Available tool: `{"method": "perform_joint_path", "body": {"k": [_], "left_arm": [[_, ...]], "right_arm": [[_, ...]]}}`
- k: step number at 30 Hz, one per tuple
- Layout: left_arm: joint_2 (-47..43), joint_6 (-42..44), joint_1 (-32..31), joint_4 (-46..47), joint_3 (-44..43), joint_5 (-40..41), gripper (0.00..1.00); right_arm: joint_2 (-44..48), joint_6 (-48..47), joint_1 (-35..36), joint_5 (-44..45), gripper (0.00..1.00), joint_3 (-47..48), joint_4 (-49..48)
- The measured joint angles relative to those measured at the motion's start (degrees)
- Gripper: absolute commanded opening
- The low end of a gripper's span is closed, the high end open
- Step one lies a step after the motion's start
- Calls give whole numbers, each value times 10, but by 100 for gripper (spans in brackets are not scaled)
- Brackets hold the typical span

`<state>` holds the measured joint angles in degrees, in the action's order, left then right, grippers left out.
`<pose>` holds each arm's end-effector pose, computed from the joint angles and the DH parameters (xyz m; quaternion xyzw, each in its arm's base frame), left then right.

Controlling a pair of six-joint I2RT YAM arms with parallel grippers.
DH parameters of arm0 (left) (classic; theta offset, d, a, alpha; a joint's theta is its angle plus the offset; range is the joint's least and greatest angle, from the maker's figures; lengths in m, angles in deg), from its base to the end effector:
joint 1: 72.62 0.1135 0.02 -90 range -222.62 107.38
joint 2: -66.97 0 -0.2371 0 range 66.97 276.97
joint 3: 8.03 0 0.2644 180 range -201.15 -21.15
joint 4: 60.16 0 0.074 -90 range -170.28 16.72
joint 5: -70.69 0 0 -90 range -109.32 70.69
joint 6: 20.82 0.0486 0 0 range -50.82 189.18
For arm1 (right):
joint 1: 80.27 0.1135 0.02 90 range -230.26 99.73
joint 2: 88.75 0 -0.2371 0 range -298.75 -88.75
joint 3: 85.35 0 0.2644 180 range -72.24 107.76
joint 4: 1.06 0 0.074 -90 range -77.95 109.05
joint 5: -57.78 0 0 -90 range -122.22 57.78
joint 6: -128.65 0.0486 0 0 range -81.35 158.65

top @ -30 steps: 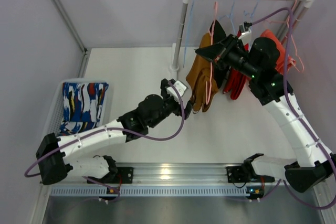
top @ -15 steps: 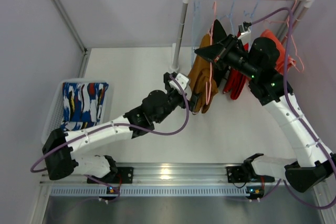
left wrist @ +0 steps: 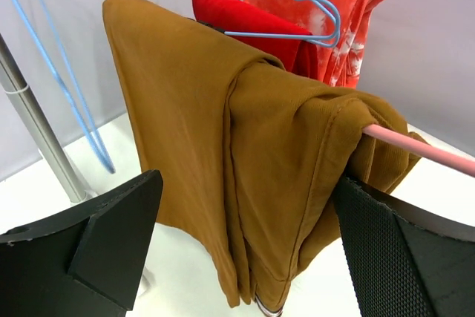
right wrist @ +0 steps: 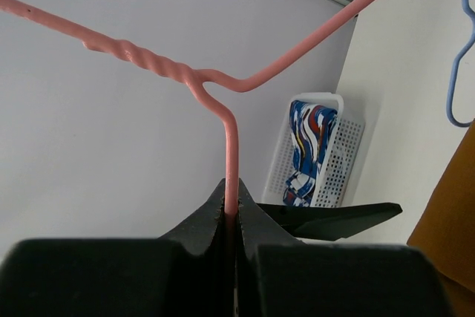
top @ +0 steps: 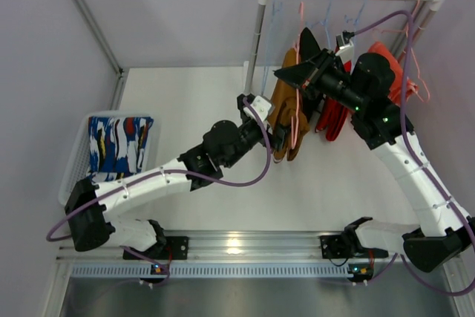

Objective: Remove the trousers from the hanger

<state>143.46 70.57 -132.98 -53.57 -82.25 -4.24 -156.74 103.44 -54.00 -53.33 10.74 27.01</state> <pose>0.1838 -0.2974 0.3427 0.2634 0.6279 -0.2802 0.6767 0.2467 0.1413 0.4579 0.1069 0.6988 0.5869 0.3947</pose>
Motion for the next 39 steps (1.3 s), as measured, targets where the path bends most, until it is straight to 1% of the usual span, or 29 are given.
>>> {"method": "perform_joint_path", "body": {"k": [4,8,12,14,20,21,24,25,26,28,29,30,31,32,35,36,39], "left_arm": [[9,1,0,-1,-14,14,97],[32,0,20,-10,-36,22,87],[35,9,45,-9,-39,11,82],[35,26,47,-4,-39,-2,82],[36,102,47,32,-39,-42,87],[37,118,47,41,-39,-48,87],[47,163,45,72,-39,-58,80],[53,176,44,80,-41,-59,77],[60,186,43,87,-44,-61,70],[75,203,41,97,-52,-67,63],[80,210,41,99,-54,-70,56],[84,215,41,100,-56,-75,51],[86,217,41,101,-57,-79,43],[86,220,41,101,-57,-84,28],[87,224,41,97,-65,-96,9],[87,224,41,97,-68,-97,0],[87,225,41,88,-76,-99,0]], "right_arm": [[0,3,0,-2,0,0,-1],[2,-8,0,-4,0,0,-3],[8,-30,0,-4,0,0,-3],[11,-40,0,-9,0,0,-3],[24,-48,1,-28,0,0,-3],[26,-48,1,-30,0,0,-4],[32,-50,2,-35,0,0,-7],[33,-52,2,-35,0,0,-8],[34,-55,2,-34,0,0,-9],[34,-60,2,-34,0,0,-9],[34,-63,2,-34,0,0,-9],[34,-64,2,-34,0,0,-9],[34,-66,2,-34,0,0,-9],[34,-67,2,-34,0,0,-11],[34,-67,2,-34,0,0,-19],[35,-67,2,-34,0,0,-21],[38,-72,3,-31,0,0,-20]]}}
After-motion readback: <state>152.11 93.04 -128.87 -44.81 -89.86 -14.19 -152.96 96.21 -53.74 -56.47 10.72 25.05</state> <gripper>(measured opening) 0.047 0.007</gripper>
